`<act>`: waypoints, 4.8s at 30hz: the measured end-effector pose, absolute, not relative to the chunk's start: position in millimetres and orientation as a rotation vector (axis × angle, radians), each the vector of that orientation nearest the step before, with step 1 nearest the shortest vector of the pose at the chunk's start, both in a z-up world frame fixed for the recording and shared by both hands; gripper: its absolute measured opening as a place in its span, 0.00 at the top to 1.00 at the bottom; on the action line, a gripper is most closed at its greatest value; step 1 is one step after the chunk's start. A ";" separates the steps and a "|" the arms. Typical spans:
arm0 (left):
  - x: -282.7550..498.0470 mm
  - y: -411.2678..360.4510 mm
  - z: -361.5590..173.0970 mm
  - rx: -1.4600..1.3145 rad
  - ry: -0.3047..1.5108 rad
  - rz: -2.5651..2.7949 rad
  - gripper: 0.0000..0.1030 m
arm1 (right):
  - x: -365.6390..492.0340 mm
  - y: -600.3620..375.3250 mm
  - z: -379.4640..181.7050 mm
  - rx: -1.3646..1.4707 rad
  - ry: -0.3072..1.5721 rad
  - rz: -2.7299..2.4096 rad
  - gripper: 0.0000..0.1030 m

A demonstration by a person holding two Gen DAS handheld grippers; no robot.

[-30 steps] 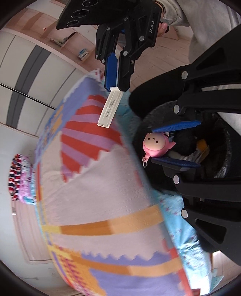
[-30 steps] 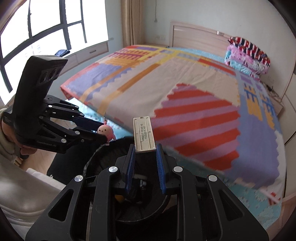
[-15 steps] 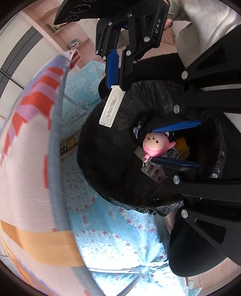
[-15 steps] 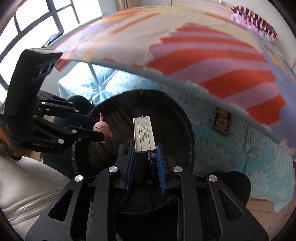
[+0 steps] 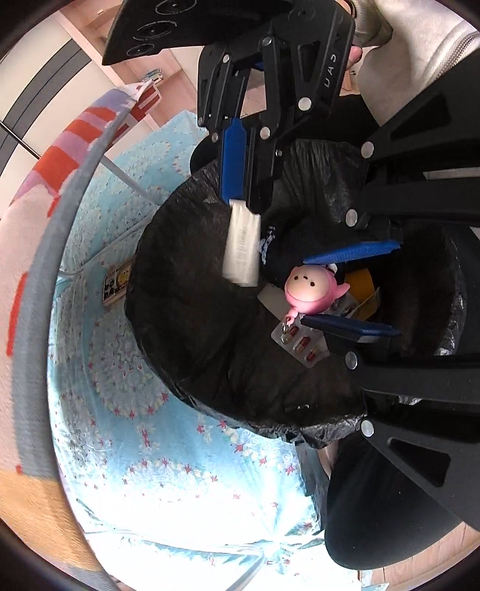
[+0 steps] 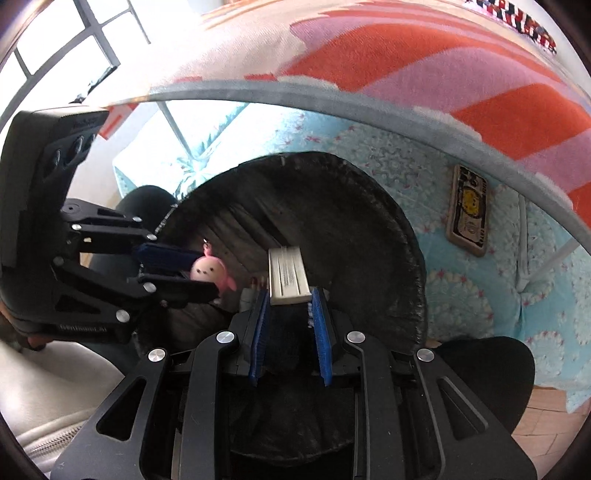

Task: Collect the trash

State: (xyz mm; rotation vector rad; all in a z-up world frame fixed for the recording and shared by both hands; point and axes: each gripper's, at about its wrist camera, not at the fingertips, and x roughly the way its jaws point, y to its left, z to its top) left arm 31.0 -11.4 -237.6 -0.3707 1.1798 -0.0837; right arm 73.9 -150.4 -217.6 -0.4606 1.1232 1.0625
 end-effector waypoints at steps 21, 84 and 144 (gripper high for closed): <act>9.9 -15.8 -181.2 -0.358 1.056 -0.130 0.46 | 62.9 -165.9 -176.6 -0.435 1.101 1.105 0.53; -40.6 -40.0 -100.1 -0.338 0.947 -0.079 0.08 | 21.7 -207.7 -101.3 -0.399 1.055 1.109 0.20; -40.2 -47.5 -97.9 -0.324 0.937 -0.106 0.08 | 23.0 -208.3 -99.1 -0.397 1.053 1.112 0.20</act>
